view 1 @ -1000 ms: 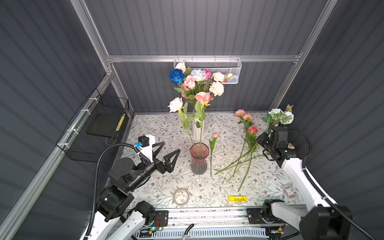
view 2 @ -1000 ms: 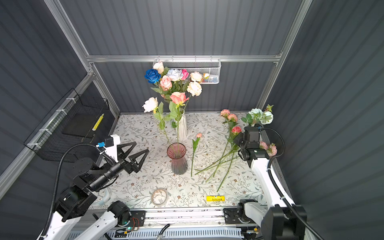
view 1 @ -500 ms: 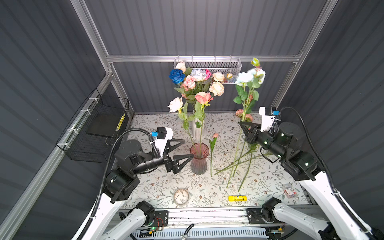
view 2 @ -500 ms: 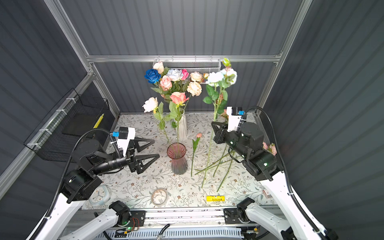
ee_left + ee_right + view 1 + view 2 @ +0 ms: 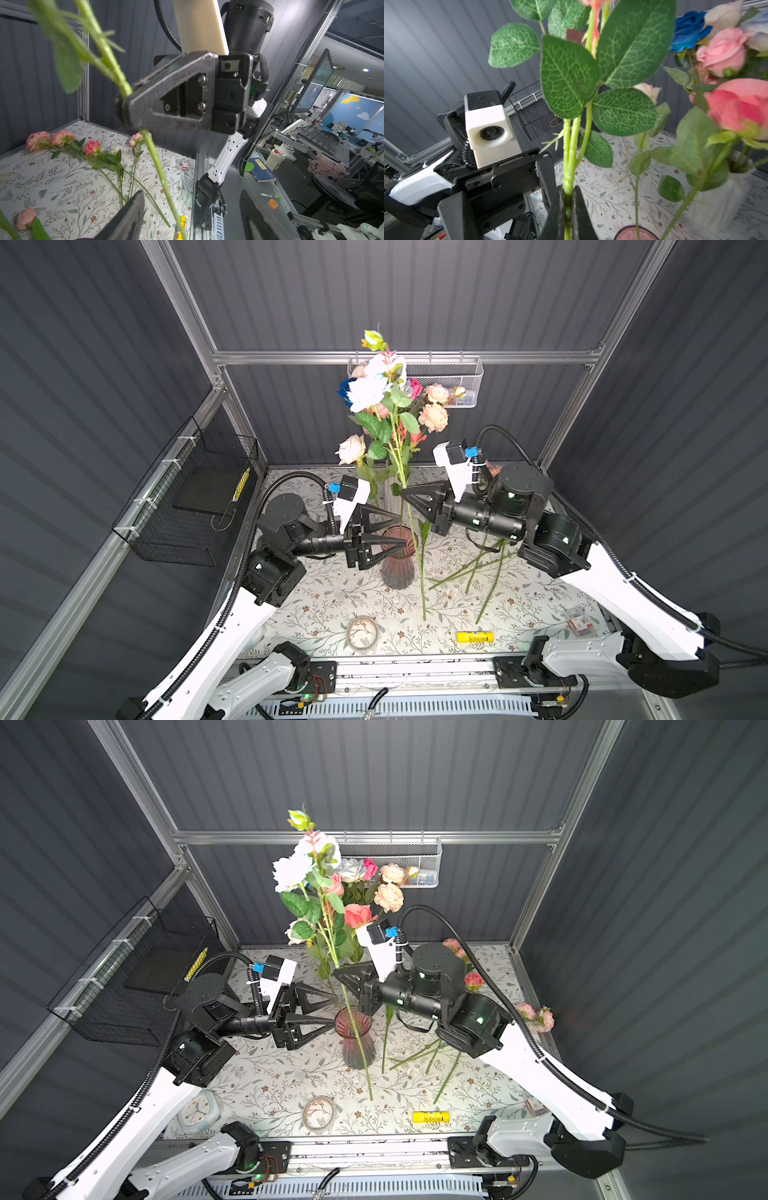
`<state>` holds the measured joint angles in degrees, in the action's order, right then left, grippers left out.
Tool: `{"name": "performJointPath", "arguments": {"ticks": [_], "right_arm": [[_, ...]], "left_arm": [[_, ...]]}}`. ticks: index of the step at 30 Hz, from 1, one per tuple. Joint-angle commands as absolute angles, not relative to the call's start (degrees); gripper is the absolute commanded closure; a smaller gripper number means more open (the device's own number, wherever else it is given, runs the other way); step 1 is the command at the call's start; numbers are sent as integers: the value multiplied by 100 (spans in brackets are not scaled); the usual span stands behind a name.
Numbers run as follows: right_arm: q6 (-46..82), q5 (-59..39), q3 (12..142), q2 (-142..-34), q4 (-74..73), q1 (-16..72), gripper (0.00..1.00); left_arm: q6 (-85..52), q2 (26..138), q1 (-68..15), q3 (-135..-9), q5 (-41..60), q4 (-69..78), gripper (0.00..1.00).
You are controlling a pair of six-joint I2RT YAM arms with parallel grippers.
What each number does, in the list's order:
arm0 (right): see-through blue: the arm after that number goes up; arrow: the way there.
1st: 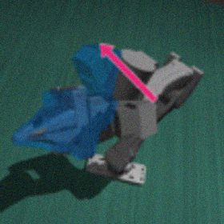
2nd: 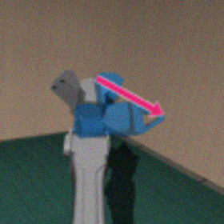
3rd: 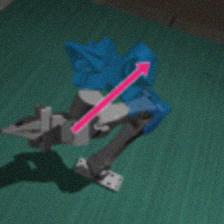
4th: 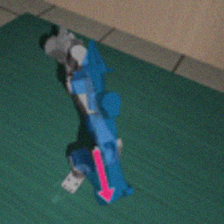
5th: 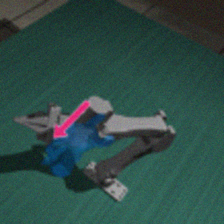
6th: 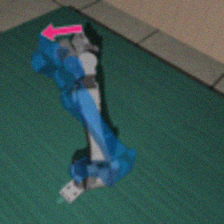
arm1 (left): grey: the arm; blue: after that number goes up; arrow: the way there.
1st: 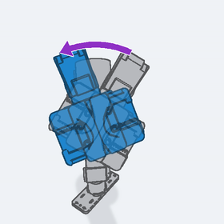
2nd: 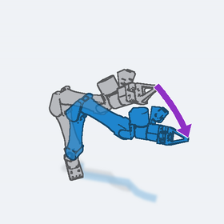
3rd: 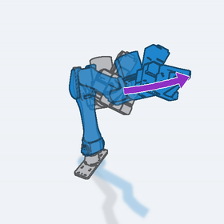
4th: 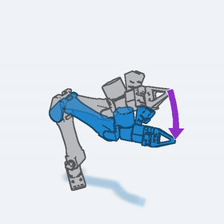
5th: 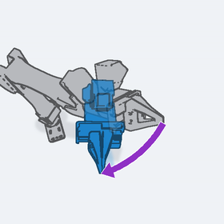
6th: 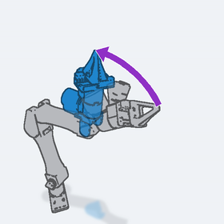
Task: Arrange the flowers into the vase
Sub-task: 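Carry the peony over the pink vase with right gripper while left reaches its stem, then hold the peony stem with left gripper while right gripper opens and withdraws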
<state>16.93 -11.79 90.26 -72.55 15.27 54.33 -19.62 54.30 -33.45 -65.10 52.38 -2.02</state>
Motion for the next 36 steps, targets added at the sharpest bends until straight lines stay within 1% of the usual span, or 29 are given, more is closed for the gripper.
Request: {"name": "performJointPath", "arguments": {"ticks": [1, 6, 7, 9, 10, 11, 12, 13, 14, 15, 16, 18, 23, 27, 30, 36], "right_arm": [[1606, -1344, 9086, -7213, 658, 5562, 100], [1724, -1382, 8938, -7286, 313, 5641, 100], [1752, -1409, 8915, -7294, 283, 5643, 100], [1788, -1407, 8857, -7291, 291, 5643, 99], [1801, -1376, 8806, -7271, 282, 5642, 96], [1818, -1330, 8729, -7225, 260, 5642, 92], [1819, -1268, 8626, -7159, 226, 5643, 84], [1803, -1207, 8524, -7092, 199, 5640, 74], [1793, -1090, 8395, -6977, 160, 5640, 60], [1773, -974, 8233, -6851, 122, 5642, 50], [1731, -877, 8085, -6718, 81, 5638, 45], [1628, -599, 7734, -6365, 35, 5643, 38], [1414, 145, 7018, -5451, 129, 5636, 35], [1345, 499, 6640, -4897, 274, 5634, 33], [1336, 675, 6461, -4628, 436, 5633, 33], [1338, 859, 6155, -4222, 568, 5634, 33]], "left_arm": [[-2127, 5492, -3384, -6685, 5430, 143, 35], [-2096, 5502, -3384, -6680, 5282, 133, 53], [-2083, 5502, -3383, -6680, 5251, 141, 58], [-2083, 5501, -3384, -6711, 5186, 166, 72], [-2070, 5500, -3384, -6728, 5161, 168, 79], [-2044, 5493, -3384, -6770, 5105, 165, 88], [-1987, 5465, -3384, -6809, 5010, 121, 98], [-1914, 5445, -3384, -6850, 4916, 66, 100], [-1815, 5425, -3384, -6900, 4814, 6, 100], [-1722, 5406, -3384, -6963, 4721, -38, 100], [-1640, 5392, -3384, -7024, 4641, -72, 100], [-1389, 5395, -3384, -7172, 4440, -151, 100], [-471, 5461, -3384, -7431, 3534, -260, 100], [-63, 5808, -3384, -7560, 3031, -29, 100], [84, 6117, -3384, -7542, 2813, 167, 100], [51, 6468, -3384, -7013, 2399, 791, 100]]}}
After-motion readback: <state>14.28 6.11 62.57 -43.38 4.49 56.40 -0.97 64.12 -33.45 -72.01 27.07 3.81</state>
